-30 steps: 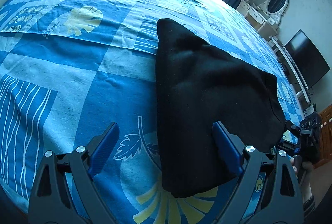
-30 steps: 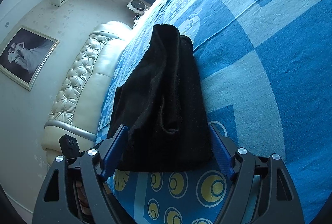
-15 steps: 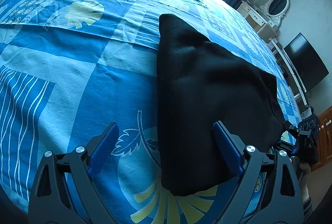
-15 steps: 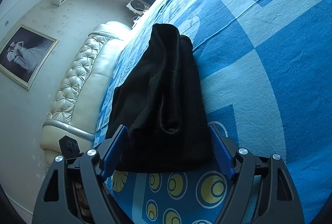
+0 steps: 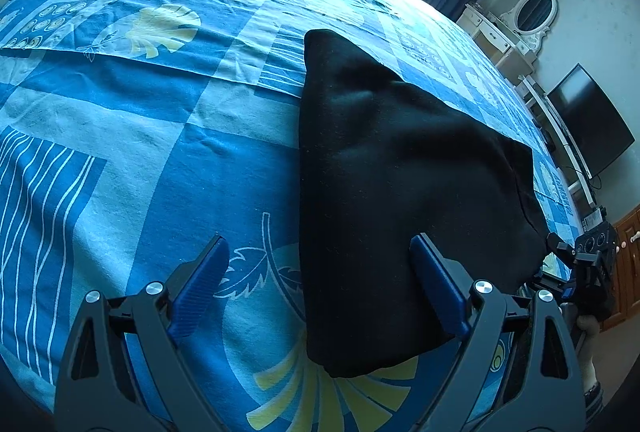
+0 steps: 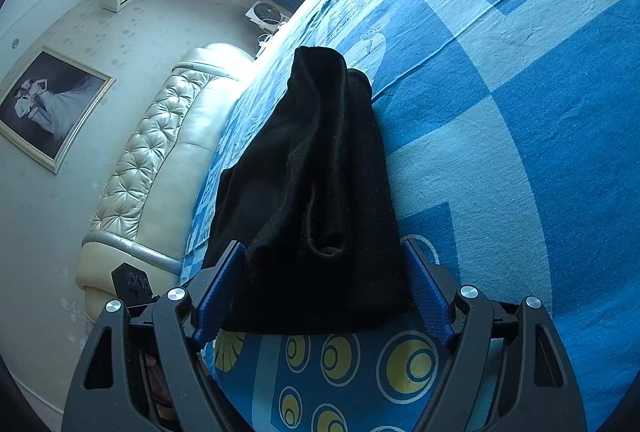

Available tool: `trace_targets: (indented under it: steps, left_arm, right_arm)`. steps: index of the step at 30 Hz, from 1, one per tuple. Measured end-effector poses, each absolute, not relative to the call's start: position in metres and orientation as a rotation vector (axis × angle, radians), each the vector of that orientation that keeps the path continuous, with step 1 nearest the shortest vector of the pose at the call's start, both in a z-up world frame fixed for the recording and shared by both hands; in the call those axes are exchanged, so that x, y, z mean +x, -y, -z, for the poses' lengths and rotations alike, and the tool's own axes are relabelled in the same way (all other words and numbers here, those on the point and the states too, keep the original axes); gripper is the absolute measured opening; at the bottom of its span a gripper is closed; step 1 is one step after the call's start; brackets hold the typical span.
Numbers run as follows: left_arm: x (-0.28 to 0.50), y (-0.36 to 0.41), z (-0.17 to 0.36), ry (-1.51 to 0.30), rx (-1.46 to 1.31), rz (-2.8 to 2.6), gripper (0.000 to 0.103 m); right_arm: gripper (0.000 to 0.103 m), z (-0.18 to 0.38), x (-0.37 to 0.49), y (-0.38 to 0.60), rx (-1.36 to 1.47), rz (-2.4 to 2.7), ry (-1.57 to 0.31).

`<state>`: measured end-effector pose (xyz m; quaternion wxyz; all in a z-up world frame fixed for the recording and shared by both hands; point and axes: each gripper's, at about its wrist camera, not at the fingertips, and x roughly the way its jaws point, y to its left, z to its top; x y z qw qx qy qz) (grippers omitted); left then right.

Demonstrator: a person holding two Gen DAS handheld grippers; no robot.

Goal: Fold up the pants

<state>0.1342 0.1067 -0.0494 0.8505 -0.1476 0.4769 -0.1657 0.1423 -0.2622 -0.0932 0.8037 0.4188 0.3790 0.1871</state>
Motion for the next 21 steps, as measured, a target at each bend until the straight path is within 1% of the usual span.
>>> trace_targets:
  steps: [5, 7, 15, 16, 17, 18, 19, 20, 21]
  left_arm:
    - [0.137, -0.113, 0.058, -1.063, -0.435, 0.452, 0.092]
    - [0.139, -0.115, 0.064, -1.078, -0.483, 0.475, 0.092]
    - [0.149, -0.101, 0.069, -1.083, -0.494, 0.511, 0.094]
    - [0.149, -0.098, 0.069, -1.078, -0.494, 0.521, 0.092]
    - [0.149, -0.095, 0.069, -1.077, -0.487, 0.530, 0.086]
    - [0.148, -0.092, 0.070, -1.080, -0.474, 0.531, 0.070]
    - [0.147, -0.090, 0.070, -1.080, -0.469, 0.525, 0.066]
    - [0.145, -0.089, 0.070, -1.071, -0.467, 0.517, 0.063]
    - [0.143, -0.089, 0.069, -1.065, -0.463, 0.515, 0.057]
  right_arm:
    - [0.078, 0.093, 0.142, 0.261, 0.938, -0.406, -0.822]
    - [0.080, 0.092, 0.143, 0.259, 0.931, -0.408, -0.829]
    - [0.083, 0.091, 0.155, 0.250, 0.894, -0.381, -0.873]
    - [0.083, 0.091, 0.157, 0.249, 0.883, -0.374, -0.882]
    - [0.083, 0.090, 0.159, 0.246, 0.871, -0.372, -0.889]
    - [0.082, 0.089, 0.161, 0.244, 0.853, -0.371, -0.898]
    - [0.076, 0.089, 0.162, 0.242, 0.837, -0.368, -0.907]
    - [0.056, 0.089, 0.163, 0.240, 0.819, -0.369, -0.928]
    - [0.054, 0.089, 0.164, 0.240, 0.807, -0.368, -0.939]
